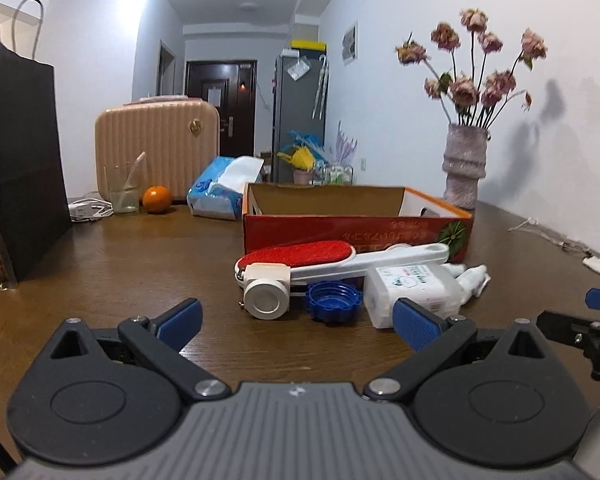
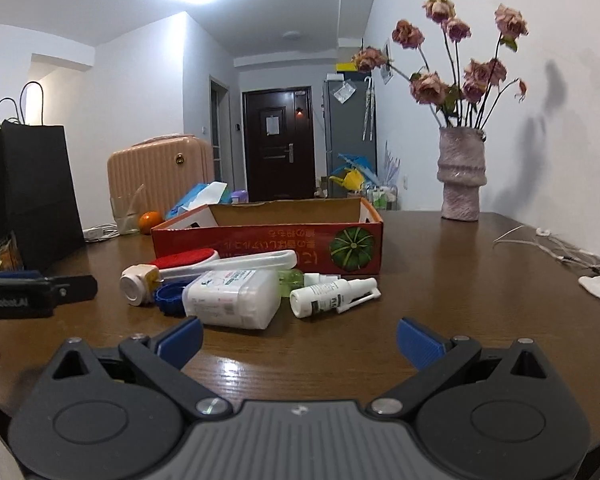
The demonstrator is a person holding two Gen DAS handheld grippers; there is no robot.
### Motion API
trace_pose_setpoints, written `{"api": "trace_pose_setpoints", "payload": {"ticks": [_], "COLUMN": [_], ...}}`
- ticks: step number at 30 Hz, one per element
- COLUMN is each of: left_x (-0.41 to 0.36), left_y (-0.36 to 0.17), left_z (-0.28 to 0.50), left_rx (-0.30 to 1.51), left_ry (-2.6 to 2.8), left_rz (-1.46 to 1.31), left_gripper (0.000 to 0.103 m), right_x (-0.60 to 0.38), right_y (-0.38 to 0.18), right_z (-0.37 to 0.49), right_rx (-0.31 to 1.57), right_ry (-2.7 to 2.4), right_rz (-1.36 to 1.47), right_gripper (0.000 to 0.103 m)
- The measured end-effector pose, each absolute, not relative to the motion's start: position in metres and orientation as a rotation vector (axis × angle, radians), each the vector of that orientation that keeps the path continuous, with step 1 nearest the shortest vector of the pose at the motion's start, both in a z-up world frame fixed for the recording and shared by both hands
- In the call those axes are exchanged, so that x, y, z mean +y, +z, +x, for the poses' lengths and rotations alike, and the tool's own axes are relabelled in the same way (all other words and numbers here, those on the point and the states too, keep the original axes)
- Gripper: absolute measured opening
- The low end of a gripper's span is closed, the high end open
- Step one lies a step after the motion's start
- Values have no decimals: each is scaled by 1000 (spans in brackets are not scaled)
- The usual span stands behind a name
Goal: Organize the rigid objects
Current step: 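Reach the left tool to the cream plug adapter and grasp it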
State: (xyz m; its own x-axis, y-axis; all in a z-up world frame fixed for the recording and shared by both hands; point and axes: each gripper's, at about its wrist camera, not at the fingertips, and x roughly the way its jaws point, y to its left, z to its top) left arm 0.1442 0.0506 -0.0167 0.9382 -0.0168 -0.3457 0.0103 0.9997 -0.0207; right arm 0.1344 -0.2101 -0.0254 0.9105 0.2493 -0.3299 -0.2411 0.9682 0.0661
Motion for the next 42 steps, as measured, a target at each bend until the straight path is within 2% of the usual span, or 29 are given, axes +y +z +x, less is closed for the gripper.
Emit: {"api": "trace_pose_setpoints", "payload": {"ticks": [2, 4, 9, 11, 13, 20, 21, 23, 25, 34, 42], "left_x": [50, 51, 62, 65, 68, 76, 77, 80, 79, 74, 31], "left_y": [-17, -17, -19, -23, -26, -37, -37, -38, -38, -29, -27], "left_z": [155, 164, 196, 216, 231, 266, 269, 272, 270, 223, 190], "left_rx": [369, 373, 407, 452, 489, 564, 569, 573, 581, 523, 494], "left_ry": [-8, 0, 8, 33, 23, 6, 3, -21, -5, -70, -188], "left_rz": [2, 6, -22, -21, -23, -53, -63, -80, -71, -85, -58], "left_gripper": [103, 103, 103, 89, 81, 81, 79, 57, 43, 42, 42], "right_x": [-210, -211, -205, -201, -195, -179, -178, -176, -176, -167, -171], "right_y": [-25, -26, -24, -24, -25, -25, -24, -24, -25, -25, -28], "right_z": [145, 153, 166, 172, 177, 183, 182, 182, 181, 167, 157], "right_rx": [366, 377, 360, 359, 362, 356, 354, 353, 355, 346, 350], "right_ry": [271, 286, 321, 339, 354, 388, 389, 391, 390, 422, 418], "right_rz": [34, 41, 52, 57, 54, 36, 32, 29, 29, 9, 24], "right_gripper": [101, 94, 90, 90, 89, 88, 88, 88, 88, 88, 88]}}
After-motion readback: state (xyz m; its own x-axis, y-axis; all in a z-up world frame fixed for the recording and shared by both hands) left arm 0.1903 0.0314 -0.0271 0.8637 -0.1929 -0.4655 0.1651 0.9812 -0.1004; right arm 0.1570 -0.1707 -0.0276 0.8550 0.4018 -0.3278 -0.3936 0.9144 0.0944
